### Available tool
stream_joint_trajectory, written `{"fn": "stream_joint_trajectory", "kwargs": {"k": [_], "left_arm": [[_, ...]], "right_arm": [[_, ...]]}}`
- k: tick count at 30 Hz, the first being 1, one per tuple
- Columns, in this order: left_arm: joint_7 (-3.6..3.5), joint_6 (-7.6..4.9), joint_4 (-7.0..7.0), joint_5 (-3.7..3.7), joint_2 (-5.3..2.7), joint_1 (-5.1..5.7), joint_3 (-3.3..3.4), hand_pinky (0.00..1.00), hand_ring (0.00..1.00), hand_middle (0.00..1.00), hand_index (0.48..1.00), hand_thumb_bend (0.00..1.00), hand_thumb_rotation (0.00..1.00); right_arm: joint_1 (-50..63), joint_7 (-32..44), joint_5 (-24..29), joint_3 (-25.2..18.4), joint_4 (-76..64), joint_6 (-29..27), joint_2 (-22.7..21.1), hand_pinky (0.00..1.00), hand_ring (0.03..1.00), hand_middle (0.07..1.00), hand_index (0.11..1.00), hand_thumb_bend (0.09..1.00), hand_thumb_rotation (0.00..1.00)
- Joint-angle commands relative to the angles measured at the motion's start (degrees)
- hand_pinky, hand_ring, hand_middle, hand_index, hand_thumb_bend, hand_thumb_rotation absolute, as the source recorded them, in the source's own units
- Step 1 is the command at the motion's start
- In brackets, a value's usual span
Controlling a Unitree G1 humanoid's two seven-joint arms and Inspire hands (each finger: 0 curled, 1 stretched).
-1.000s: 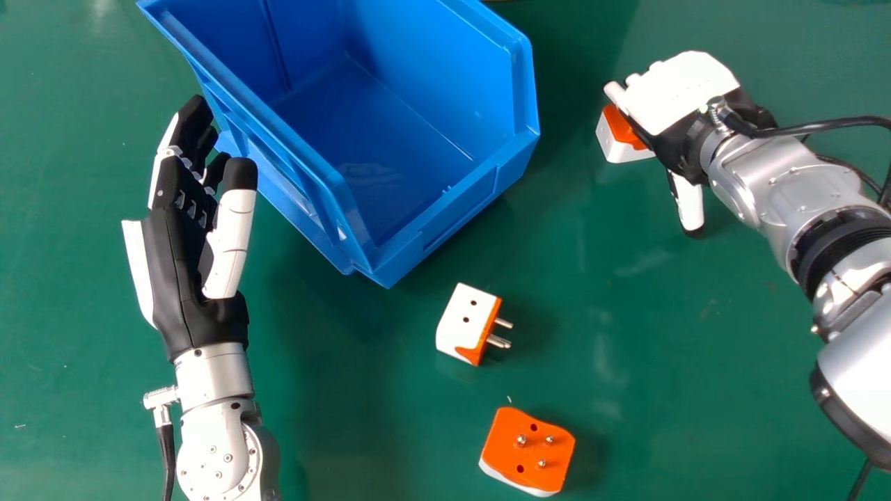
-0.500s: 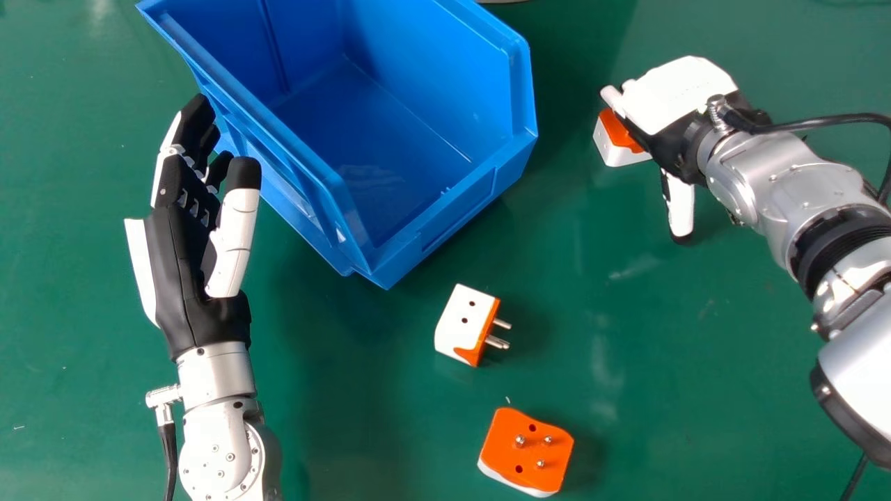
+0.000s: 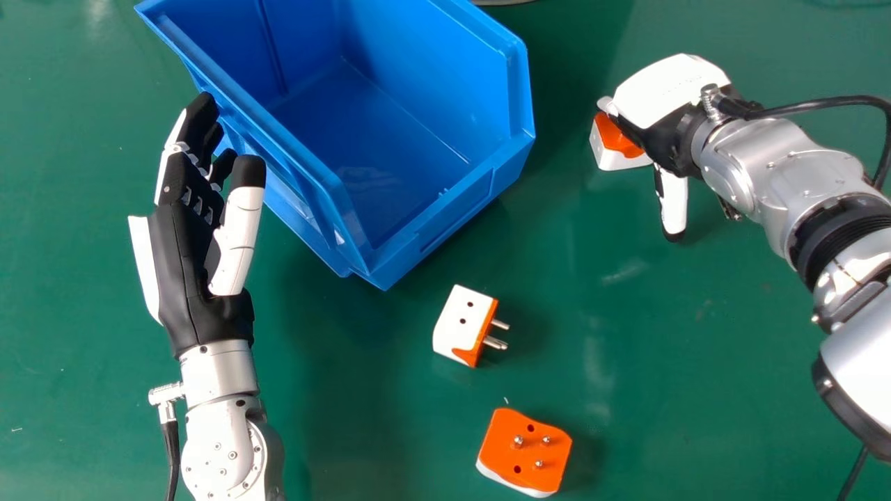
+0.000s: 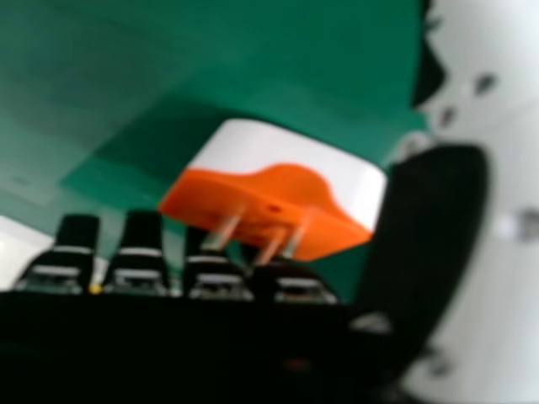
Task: Pick all objects and put in blue box
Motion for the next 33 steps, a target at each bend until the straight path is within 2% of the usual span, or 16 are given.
{"fn": "stream_joint_trajectory", "kwargs": {"k": [1, 5, 10, 15, 22, 28, 33], "left_arm": [[-0.02, -1.35, -0.95, 0.6, 0.18, -0.53, -0.4, 0.88, 0.91, 0.9, 0.835, 0.84, 0.68], [0.39, -1.02, -1.01, 0.75, 0.22, -0.34, -0.37, 0.88, 0.91, 0.9, 0.834, 0.84, 0.68], [0.34, -1.02, -0.81, 0.53, 0.21, -0.46, -0.3, 0.88, 0.91, 0.9, 0.833, 0.85, 0.68], [-0.14, -0.87, -0.72, 0.31, 0.31, -0.56, -0.35, 0.88, 0.91, 0.9, 0.834, 0.85, 0.67], [-0.18, -0.83, -0.88, -0.08, 0.32, -0.49, -0.11, 0.88, 0.91, 0.9, 0.831, 0.85, 0.67], [-0.11, -0.88, -0.93, 0.23, 0.53, -0.32, -0.09, 0.88, 0.91, 0.9, 0.829, 0.85, 0.67], [-0.68, -0.89, -1.1, -0.18, 0.5, -0.14, -0.1, 0.88, 0.91, 0.9, 0.831, 0.86, 0.67]], "right_arm": [[2.4, 1.4, -0.8, 1.1, 0.9, -1.8, 0.3, 0.8, 0.845, 0.888, 0.832, 0.83, 0.14], [2.6, -1.4, -1.4, 1.9, 0.9, -1.5, -0.1, 0.77, 0.825, 0.874, 0.818, 0.823, 0.12], [2.4, -1.2, -0.9, 2.1, 1.3, -1.1, -0.1, 0.71, 0.774, 0.825, 0.779, 0.798, 0.11], [2.5, -2.9, -0.6, 1.9, 1.2, -1.5, -0.4, 0.7, 0.758, 0.805, 0.769, 0.787, 0.1], [3.6, -10.4, -0.8, 1.9, 0.9, -3.2, -1.2, 0.56, 0.653, 0.725, 0.71, 0.762, 0.06], [4.4, -17.7, -2.9, 3.4, 0.8, -4.0, -2.0, 0.48, 0.568, 0.657, 0.685, 0.655, 0.03], [4.2, -18.8, -4.6, 4.4, 1.2, -3.3, -2.2, 0.41, 0.529, 0.589, 0.663, 0.578, 0.01]]}}
